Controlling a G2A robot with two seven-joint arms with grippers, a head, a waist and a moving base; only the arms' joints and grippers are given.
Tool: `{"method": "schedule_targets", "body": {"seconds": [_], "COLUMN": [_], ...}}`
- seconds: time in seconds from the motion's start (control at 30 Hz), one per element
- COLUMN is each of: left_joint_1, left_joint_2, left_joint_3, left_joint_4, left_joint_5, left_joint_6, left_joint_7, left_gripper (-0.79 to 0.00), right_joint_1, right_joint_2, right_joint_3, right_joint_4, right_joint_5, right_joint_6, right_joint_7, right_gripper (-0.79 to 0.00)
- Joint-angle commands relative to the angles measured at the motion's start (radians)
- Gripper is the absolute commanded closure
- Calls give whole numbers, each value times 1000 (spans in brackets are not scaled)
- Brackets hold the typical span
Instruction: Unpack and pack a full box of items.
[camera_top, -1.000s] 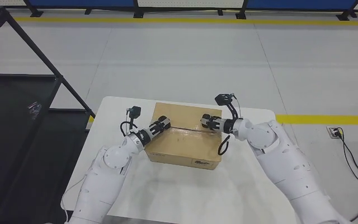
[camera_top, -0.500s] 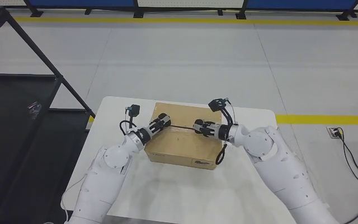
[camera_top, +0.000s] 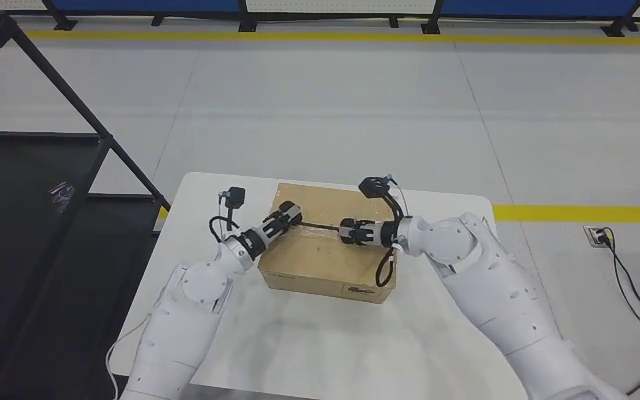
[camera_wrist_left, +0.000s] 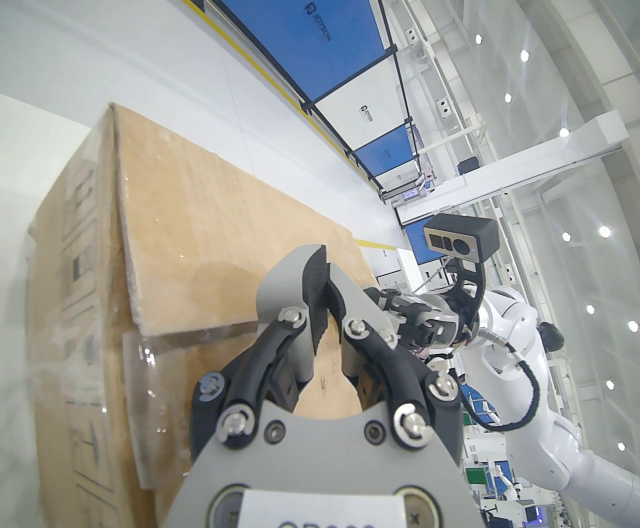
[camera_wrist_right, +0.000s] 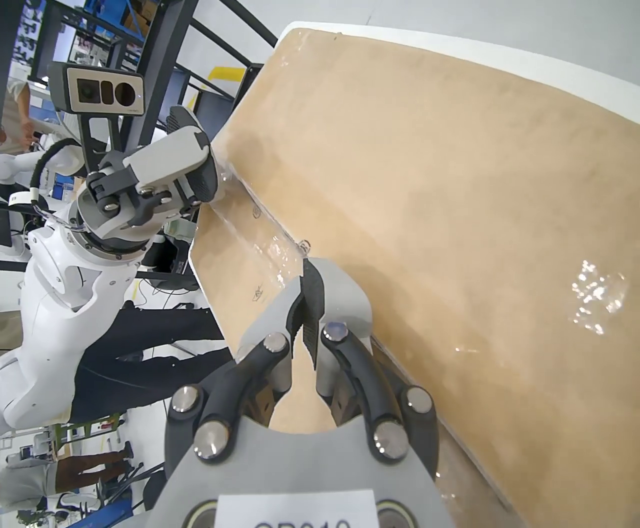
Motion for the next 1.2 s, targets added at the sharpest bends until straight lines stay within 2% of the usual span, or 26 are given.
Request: {"method": "schedule_targets", "body": {"seconds": [0.0, 0.43, 0.67, 0.8, 0.9, 1.03, 1.17], "left_joint_1": [2, 1, 10, 16, 24, 37, 61], "left_joint_2": [2, 8, 14, 17, 20, 26, 32], "left_joint_3": [-5, -15, -28, -36, -52, -76, -101], "left_joint_4": [-4, -10, -19, -24, -27, -30, -44], "left_joint_5": [-2, -7, -8, -8, -9, -6, -9], "left_joint_6": [0, -5, -6, -7, -9, -7, -11], "left_joint_7": [-1, 4, 11, 16, 32, 60, 77], "left_gripper": [0, 0, 0, 0, 0, 0, 0], "right_joint_1": [-7, -101, -168, -206, -253, -271, -215], "right_joint_2": [7, 65, 95, 111, 119, 116, 95], "right_joint_3": [15, 152, 239, 293, 330, 307, 216], "right_joint_4": [-12, -149, -226, -270, -334, -366, -312], "right_joint_5": [-1, -80, -94, -89, -61, -40, -37], "right_joint_6": [11, 154, 198, 203, 170, 136, 140], "right_joint_7": [27, 112, 147, 149, 113, 74, 40], "right_gripper": [0, 0, 0, 0, 0, 0, 0]}}
